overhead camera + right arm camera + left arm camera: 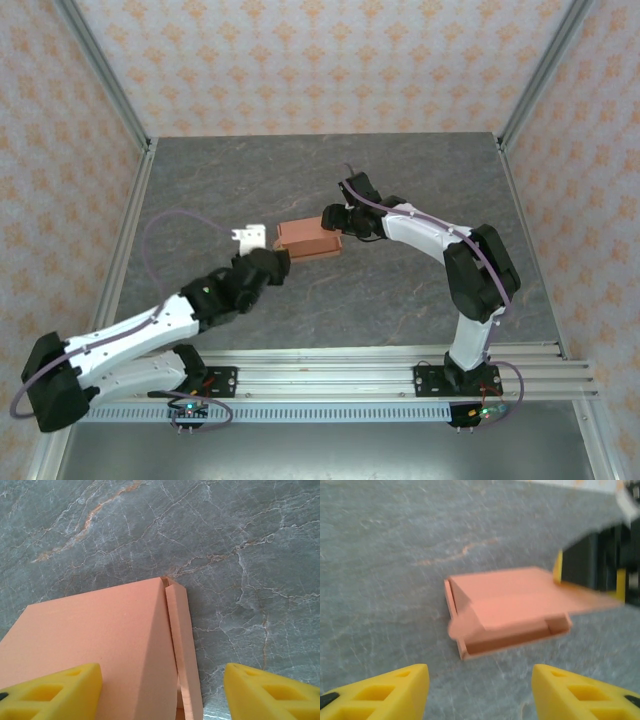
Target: Fold the paper box
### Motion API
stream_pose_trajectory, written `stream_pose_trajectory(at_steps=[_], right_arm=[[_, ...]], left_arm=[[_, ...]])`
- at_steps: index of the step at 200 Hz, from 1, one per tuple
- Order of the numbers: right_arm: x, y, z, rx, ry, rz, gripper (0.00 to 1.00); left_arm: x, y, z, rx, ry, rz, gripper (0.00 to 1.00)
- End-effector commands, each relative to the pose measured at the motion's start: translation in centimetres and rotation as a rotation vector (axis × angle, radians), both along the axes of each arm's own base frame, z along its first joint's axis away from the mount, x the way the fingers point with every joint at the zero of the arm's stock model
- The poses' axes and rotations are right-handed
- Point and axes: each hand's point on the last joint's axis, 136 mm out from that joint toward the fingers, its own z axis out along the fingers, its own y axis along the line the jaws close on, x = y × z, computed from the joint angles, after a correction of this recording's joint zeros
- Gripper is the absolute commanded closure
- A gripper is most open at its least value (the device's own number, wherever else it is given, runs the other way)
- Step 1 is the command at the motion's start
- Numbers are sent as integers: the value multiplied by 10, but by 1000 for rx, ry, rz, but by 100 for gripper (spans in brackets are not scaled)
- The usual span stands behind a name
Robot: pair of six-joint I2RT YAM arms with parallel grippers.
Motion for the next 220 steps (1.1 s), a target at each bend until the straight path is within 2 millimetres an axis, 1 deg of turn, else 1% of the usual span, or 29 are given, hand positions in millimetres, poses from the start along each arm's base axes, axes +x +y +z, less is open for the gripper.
stream_pose_trajectory(at_steps=[1, 17, 32, 52, 68, 100, 114, 137, 166, 190, 210, 220], right_arm=[[-6, -5, -9, -43, -5, 11, 35], [-7, -5, -12, -48, -2, 16, 35], [-8, -6, -15, -54, -1, 20, 35], [-10, -7, -18, -60, -1, 26, 36], [-10, -8, -22, -71, 1, 30, 36], [-11, -6, -36, -84, 18, 63, 36], [-12, -5, -39, -89, 21, 77, 36], [-12, -7, -43, -107, 14, 91, 37], [-11, -6, -50, -127, 16, 115, 38], [-10, -5, -56, -142, 26, 127, 39], [-10, -7, -61, -161, 37, 130, 40], [-9, -7, -61, -164, 38, 131, 41]], left_arm=[[5, 3, -13, -49, 160, -63, 43], [28, 7, -13, -92, 182, -29, 42], [51, 6, -20, -147, 211, -18, 42], [75, 4, -38, -153, 267, 5, 42], [83, 3, -58, -124, 308, 15, 42], [84, -1, -98, -108, 388, 9, 45], [82, -2, -110, -109, 408, 9, 47], [78, 0, -124, -101, 430, 15, 47], [77, 2, -137, -87, 447, 24, 48], [77, 3, -144, -81, 452, 31, 49], [78, 3, -143, -86, 446, 32, 49], [78, 3, -140, -90, 439, 30, 49]])
